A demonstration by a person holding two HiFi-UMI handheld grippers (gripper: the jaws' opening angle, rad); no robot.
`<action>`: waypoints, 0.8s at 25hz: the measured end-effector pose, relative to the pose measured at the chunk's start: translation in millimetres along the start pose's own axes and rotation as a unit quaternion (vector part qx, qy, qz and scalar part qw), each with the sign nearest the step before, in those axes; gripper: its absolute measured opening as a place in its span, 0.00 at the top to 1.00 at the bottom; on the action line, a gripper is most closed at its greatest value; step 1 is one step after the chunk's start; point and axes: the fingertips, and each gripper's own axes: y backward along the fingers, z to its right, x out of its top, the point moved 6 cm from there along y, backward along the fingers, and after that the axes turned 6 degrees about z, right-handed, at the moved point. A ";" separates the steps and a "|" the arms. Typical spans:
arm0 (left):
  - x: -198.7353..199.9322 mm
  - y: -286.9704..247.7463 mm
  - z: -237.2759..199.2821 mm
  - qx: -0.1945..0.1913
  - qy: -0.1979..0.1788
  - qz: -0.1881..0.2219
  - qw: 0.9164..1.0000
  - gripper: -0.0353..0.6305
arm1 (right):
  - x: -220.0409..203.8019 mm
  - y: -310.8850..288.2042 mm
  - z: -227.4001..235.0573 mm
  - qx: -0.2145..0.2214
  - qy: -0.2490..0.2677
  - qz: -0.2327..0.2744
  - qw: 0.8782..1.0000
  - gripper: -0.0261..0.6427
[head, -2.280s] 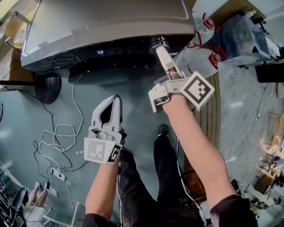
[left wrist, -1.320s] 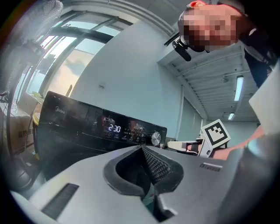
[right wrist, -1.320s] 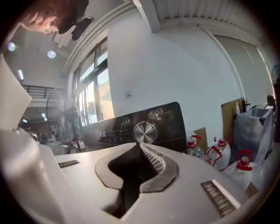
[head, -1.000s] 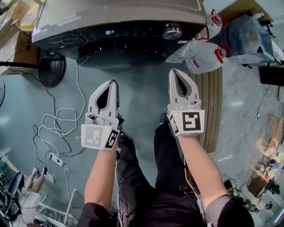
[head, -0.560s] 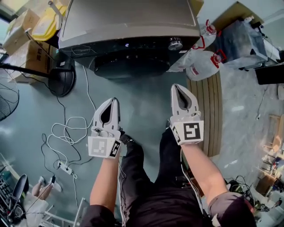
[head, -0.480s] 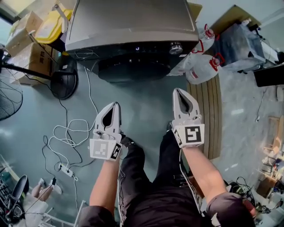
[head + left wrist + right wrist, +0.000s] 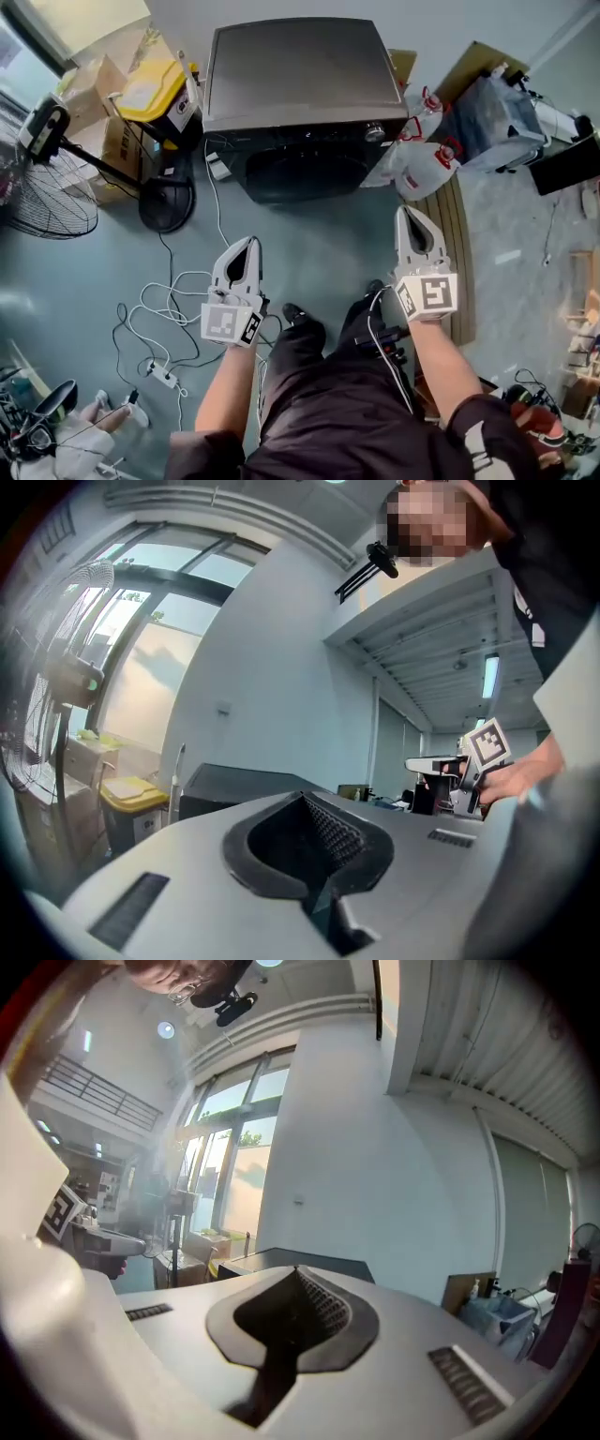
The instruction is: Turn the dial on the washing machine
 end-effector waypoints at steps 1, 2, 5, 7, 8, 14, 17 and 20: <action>8.6 6.6 -0.2 0.000 0.001 0.004 1.000 0.92 | 14.0 4.3 0.9 0.001 0.007 0.007 1.000 0.93; 16.6 13.2 -0.8 0.001 0.000 0.007 1.000 0.92 | 27.0 8.2 1.9 0.002 0.011 0.015 1.000 0.93; 36.6 33.5 -1.3 0.008 -0.004 0.013 1.000 0.92 | 60.0 23.4 5.7 0.002 0.014 0.038 0.999 0.93; 48.3 46.3 1.1 0.019 -0.005 0.019 1.000 0.92 | 77.9 37.5 10.4 0.001 0.016 0.052 0.999 0.93; 53.6 52.9 4.8 0.026 -0.005 0.023 0.999 0.92 | 85.5 46.4 14.0 0.002 0.018 0.058 0.998 0.93; 71.8 89.6 46.3 0.043 -0.014 0.026 0.999 0.92 | 105.6 111.5 36.0 -0.004 0.004 0.069 0.998 0.93; 73.4 109.2 73.0 0.039 -0.020 0.016 0.999 0.92 | 101.5 148.9 40.8 -0.006 0.010 0.063 0.998 0.93; 71.9 131.2 101.8 0.029 -0.025 0.004 0.999 0.92 | 97.9 192.2 52.6 -0.005 0.048 0.057 0.997 0.93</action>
